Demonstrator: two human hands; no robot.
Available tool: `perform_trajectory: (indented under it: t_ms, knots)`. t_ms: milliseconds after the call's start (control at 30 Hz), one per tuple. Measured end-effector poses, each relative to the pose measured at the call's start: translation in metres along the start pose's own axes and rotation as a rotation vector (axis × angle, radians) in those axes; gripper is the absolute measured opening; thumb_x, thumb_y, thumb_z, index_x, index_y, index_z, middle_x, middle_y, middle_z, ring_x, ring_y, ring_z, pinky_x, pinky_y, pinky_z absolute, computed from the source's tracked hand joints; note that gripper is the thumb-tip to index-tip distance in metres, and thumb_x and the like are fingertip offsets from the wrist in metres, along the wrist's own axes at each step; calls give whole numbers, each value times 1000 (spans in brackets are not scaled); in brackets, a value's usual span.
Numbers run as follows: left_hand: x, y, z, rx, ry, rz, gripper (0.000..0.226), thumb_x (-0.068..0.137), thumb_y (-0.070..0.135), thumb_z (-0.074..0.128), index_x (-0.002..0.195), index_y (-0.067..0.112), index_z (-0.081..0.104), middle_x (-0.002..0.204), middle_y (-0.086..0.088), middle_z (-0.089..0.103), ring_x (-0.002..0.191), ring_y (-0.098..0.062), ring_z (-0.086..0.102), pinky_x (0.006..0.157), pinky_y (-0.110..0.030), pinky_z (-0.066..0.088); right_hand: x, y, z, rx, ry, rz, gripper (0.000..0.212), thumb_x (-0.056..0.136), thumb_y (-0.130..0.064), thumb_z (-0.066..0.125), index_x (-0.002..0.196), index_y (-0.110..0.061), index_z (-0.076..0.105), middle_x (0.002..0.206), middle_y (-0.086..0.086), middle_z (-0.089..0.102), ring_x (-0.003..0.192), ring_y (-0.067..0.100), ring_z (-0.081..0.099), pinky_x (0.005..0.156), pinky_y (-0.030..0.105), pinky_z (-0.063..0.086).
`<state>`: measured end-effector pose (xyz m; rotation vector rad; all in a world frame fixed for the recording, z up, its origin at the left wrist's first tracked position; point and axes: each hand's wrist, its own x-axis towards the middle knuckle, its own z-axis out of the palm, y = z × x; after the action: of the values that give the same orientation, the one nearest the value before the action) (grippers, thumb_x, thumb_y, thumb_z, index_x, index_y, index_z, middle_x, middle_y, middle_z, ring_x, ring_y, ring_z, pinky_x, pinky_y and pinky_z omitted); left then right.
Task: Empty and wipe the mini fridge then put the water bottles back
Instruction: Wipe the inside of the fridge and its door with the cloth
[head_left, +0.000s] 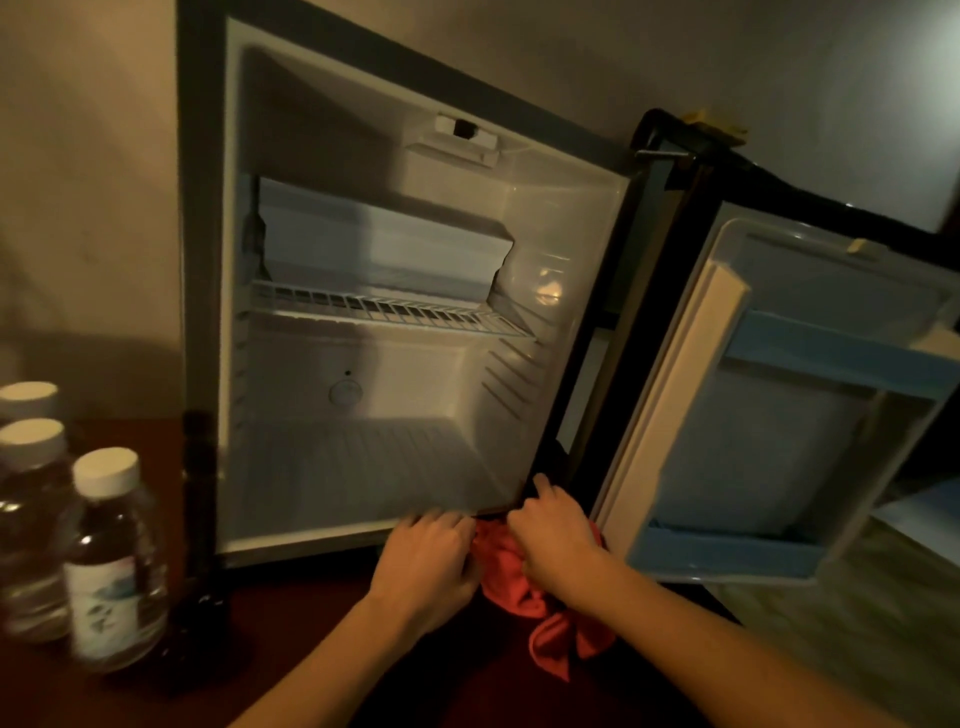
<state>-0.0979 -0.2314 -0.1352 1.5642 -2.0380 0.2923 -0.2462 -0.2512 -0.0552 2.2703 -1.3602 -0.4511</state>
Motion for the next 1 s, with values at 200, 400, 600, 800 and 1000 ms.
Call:
perform_trajectory:
  t_ms: [200, 400, 600, 800, 1000]
  knots:
    - [-1, 2, -8, 31, -31, -9, 20, 70, 46, 49, 72, 27, 56, 72, 6, 64, 71, -18, 65, 60, -32, 48, -13, 19, -7, 239, 132, 12, 31, 72, -30, 68, 96, -12, 69, 95, 12, 62, 103, 28, 51, 68, 30, 38]
    - [-9, 3, -8, 44, -107, -42, 20, 71, 43, 48, 72, 25, 57, 74, 4, 66, 72, -20, 65, 66, -34, 50, -5, 50, -35, 361, 721, 241, 26, 65, -24, 70, 89, -16, 63, 87, -1, 65, 87, 28, 53, 62, 36, 50]
    - [-9, 6, -16, 30, -166, -12, 20, 86, 39, 43, 93, 26, 56, 100, 5, 64, 98, -18, 58, 89, -32, 41, 20, 87, -105, 390, 1129, 367, 72, 62, 5, 60, 133, 0, 55, 130, 18, 60, 113, 36, 57, 100, 36, 46]
    - [-4, -1, -19, -19, -175, -34, 21, 90, 42, 44, 100, 28, 56, 109, 9, 62, 105, -13, 56, 93, -29, 39, 36, 108, -164, 371, 914, 502, 67, 79, 8, 52, 143, 11, 33, 148, 31, 34, 135, 38, 39, 114, 36, 29]
    - [-9, -6, -5, -2, -50, 42, 18, 63, 47, 48, 61, 29, 52, 63, 14, 57, 62, -6, 61, 60, -23, 50, 52, 69, -124, 392, 672, 535, 78, 87, -4, 57, 147, 14, 10, 152, 38, 14, 144, 43, 21, 119, 40, 21]
